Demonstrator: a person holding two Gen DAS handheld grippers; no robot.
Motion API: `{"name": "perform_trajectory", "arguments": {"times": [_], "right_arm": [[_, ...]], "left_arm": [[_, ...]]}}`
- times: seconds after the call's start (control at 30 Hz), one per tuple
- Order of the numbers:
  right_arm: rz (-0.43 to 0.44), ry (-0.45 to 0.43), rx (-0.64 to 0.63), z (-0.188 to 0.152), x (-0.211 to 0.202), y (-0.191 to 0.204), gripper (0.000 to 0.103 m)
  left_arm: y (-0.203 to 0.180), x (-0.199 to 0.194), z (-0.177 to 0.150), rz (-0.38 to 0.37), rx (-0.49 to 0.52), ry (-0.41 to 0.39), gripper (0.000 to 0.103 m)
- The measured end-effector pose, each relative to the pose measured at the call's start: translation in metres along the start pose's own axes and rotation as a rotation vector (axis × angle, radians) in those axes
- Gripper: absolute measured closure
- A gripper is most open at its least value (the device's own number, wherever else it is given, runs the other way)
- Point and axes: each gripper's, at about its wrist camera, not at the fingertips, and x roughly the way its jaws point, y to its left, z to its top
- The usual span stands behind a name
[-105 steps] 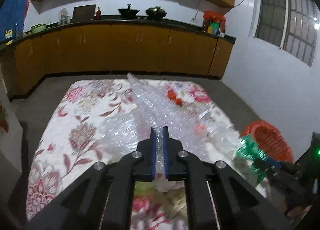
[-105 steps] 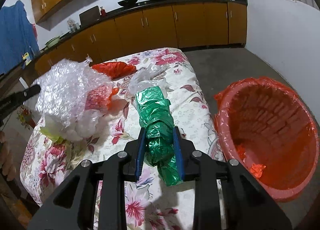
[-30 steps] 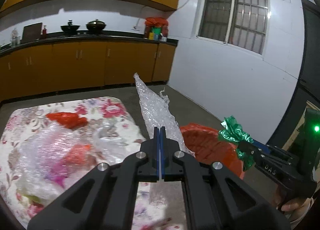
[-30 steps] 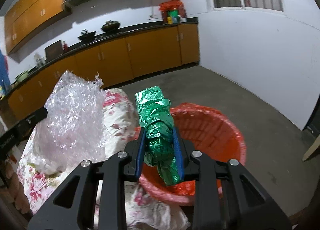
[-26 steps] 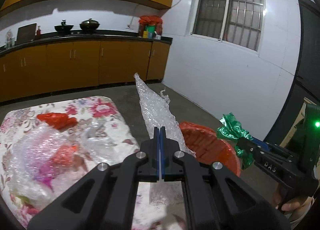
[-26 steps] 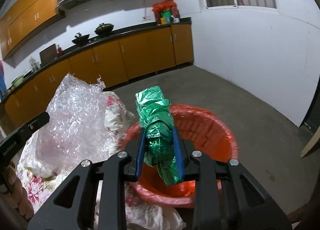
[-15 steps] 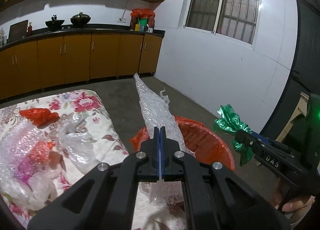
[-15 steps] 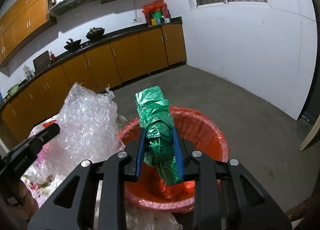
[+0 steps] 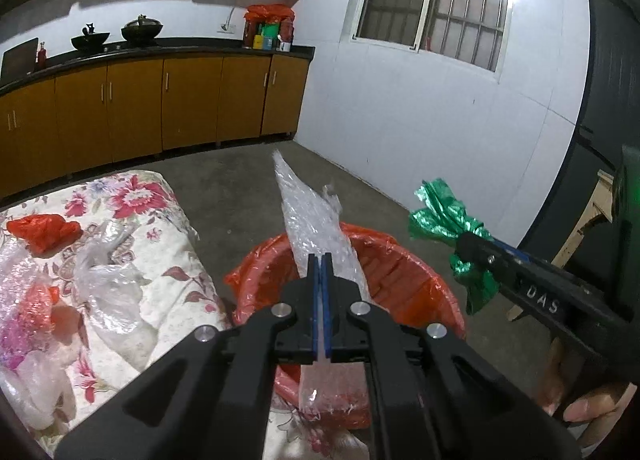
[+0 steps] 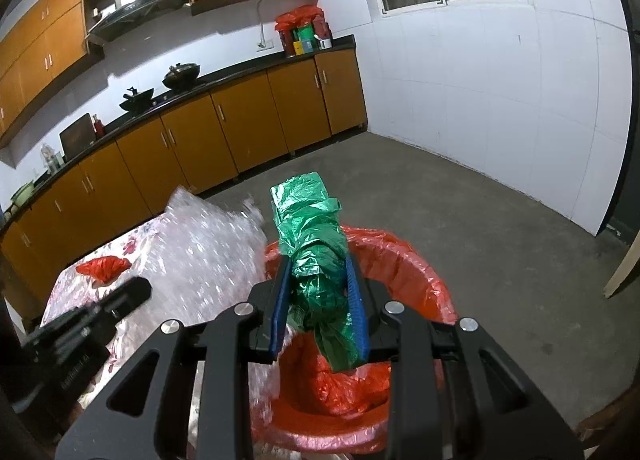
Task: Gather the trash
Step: 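Drop the green wrapper and bubble wrap into the red basket with both tools, then return both tools to the table toward the remaining bubble wrap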
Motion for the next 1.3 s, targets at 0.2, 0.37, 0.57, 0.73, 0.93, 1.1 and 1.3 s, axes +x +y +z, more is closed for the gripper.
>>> {"name": "perform_trajectory", "arguments": {"times": [0.2, 0.37, 0.57, 0.73, 0.93, 1.1, 1.3], "right_arm": [[0.002, 0.014, 0.013, -0.006, 0.002, -0.008, 0.063], [-0.026, -0.001, 0.002, -0.013, -0.009, -0.01, 0.047], [-0.036, -0.002, -0.023, -0.021, -0.017, -0.005, 0.045], [-0.02, 0.005, -0.084, -0.024, -0.019, 0.018, 0.046], [0.035, 0.024, -0.113, -0.03, -0.018, 0.045, 0.046], [0.097, 0.045, -0.173, -0.04, -0.017, 0.081, 0.046], [0.185, 0.072, -0.241, -0.053, -0.013, 0.128, 0.046]], "left_arm": [[0.012, 0.005, -0.008, 0.026, -0.026, 0.028, 0.079], [0.029, -0.013, -0.013, 0.093, -0.037, 0.006, 0.058], [0.043, -0.048, -0.026, 0.201, -0.025, -0.031, 0.039], [0.06, -0.08, -0.035, 0.298, -0.01, -0.058, 0.031], [0.099, -0.124, -0.046, 0.396, -0.061, -0.085, 0.029], [0.143, -0.159, -0.063, 0.504, -0.121, -0.091, 0.029], [0.189, -0.197, -0.083, 0.631, -0.187, -0.099, 0.029]]}}
